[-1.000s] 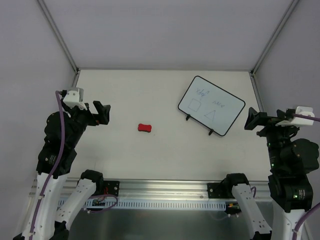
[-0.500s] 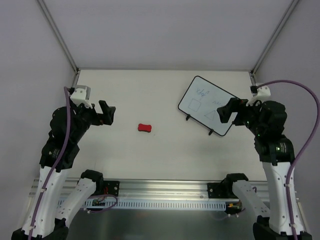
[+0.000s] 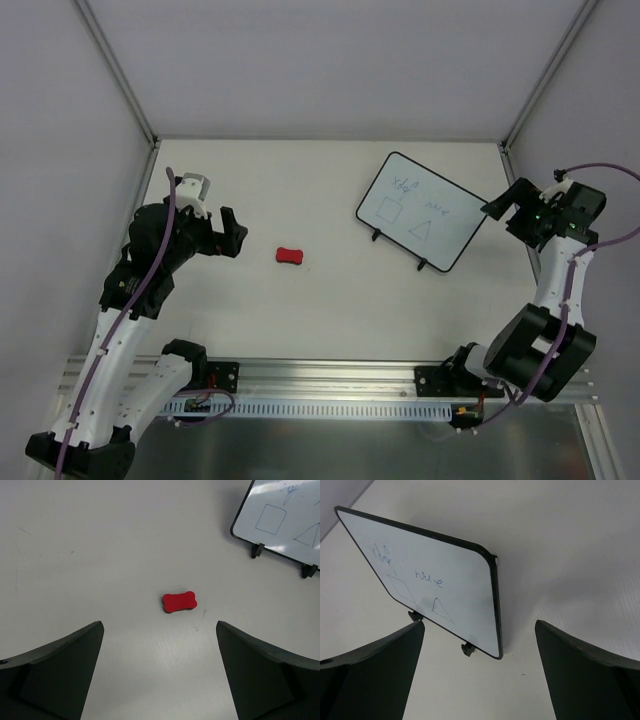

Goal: Erase the whiteboard

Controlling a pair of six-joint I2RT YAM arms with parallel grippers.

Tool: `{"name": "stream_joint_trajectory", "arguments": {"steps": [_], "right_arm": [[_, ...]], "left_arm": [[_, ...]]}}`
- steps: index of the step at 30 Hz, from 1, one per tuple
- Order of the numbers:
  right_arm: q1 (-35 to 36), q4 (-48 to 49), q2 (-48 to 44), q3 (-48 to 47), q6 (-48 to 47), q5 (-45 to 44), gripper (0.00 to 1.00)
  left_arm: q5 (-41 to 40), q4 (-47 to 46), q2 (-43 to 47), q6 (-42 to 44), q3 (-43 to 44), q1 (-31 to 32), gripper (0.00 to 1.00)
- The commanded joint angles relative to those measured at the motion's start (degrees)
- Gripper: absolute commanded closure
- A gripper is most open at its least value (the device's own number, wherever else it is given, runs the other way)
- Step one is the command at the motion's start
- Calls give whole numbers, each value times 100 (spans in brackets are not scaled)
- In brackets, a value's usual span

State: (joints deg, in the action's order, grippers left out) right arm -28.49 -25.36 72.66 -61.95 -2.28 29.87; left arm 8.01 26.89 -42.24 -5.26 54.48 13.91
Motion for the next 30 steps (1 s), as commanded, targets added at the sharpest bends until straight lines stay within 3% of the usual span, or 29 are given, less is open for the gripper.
{"name": "stream_joint_trajectory", "arguments": {"steps": [1, 6, 14, 17, 23, 30], "right_arm": [[-166, 637, 177, 105, -377, 827, 1], [-297, 1227, 810, 61, -755, 1275, 16], [-289, 1288, 2005, -396, -1177, 2093, 26], [-297, 1323, 2146, -475, -1283, 2251, 27], [-271, 1605, 2296, -344, -1239, 2559, 39], [-219, 1675, 2024, -10, -1266, 2559, 60]], "left_arm": [[350, -44, -56, 270, -113, 41, 1], [640, -53, -442, 691, -148, 76, 1], [834, -175, -1049, 956, 10, 252, 1], [807, -246, -1120, 1018, 36, 261, 1], [939, -343, -1295, 1123, 19, 287, 1], [1045, -501, -1638, 1264, 63, 419, 1]]}}
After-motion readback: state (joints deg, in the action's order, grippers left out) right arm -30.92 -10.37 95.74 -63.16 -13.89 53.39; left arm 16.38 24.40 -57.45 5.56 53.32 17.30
